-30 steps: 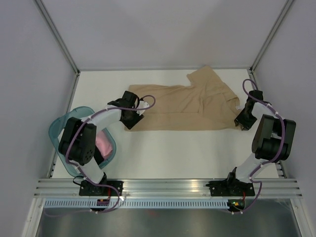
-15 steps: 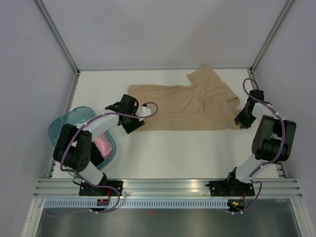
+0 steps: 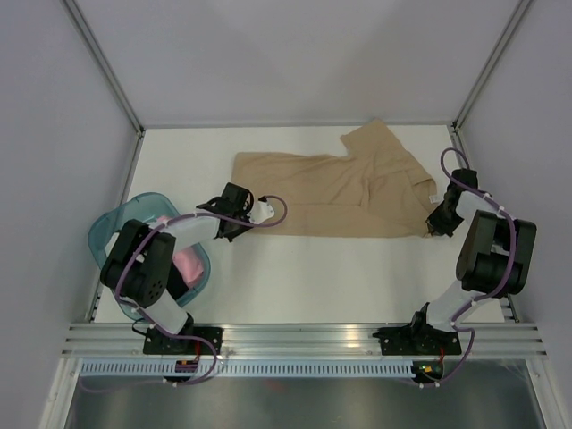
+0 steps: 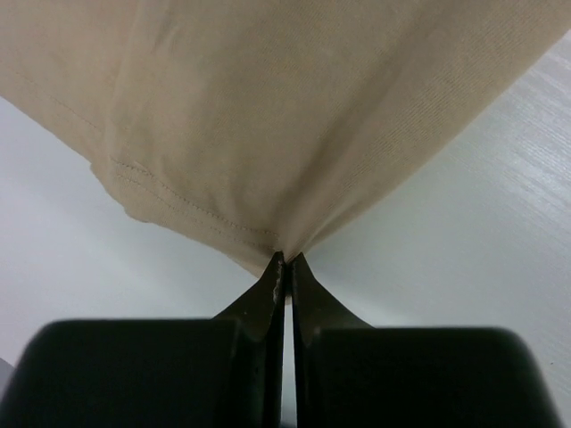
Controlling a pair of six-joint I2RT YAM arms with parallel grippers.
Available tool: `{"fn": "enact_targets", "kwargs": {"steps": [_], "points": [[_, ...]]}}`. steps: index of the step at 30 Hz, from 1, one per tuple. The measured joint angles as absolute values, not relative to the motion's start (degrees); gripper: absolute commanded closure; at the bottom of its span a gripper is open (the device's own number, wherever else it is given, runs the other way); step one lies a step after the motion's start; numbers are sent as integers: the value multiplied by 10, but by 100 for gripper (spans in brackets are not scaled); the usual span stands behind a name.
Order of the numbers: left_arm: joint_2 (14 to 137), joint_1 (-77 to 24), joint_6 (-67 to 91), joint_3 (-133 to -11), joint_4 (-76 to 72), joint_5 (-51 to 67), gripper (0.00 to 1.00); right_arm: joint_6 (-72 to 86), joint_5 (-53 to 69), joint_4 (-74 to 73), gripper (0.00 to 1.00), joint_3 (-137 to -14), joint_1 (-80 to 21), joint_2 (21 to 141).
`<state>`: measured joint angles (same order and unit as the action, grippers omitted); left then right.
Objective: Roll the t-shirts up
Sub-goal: Fold the tshirt
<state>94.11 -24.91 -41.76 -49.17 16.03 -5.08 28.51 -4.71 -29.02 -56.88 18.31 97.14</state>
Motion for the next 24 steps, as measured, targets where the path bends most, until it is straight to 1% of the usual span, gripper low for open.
{"fn": "enact_targets", "kwargs": {"steps": [6,12,15,17,18,19,20,21,22,23,24], "points": [[878,-249,-417,-436,159,-42,98,292,-62,-356,99,-547,193,938],[776,-251,-407,-387,225,-13,98,328,-63,-418,97,-489,211,879],[731,-257,-404,-374,264,3,98,351,-65,-450,92,-477,216,849],[697,-266,-404,-364,292,15,97,363,-65,-463,88,-474,216,828],[683,-272,-404,-361,307,20,93,370,-65,-467,85,-473,216,816],[672,-276,-404,-359,319,23,74,376,-64,-470,76,-471,216,805],[663,-280,-405,-357,331,29,62,383,-62,-473,75,-468,216,795],[657,-282,-402,-356,343,33,55,387,-61,-475,70,-464,216,788],[651,-283,-401,-356,354,35,43,391,-59,-478,63,-461,216,784],[646,-283,-402,-356,364,37,41,395,-58,-481,62,-459,216,783],[642,-283,-399,-357,374,39,40,397,-59,-486,56,-458,216,782]]}}
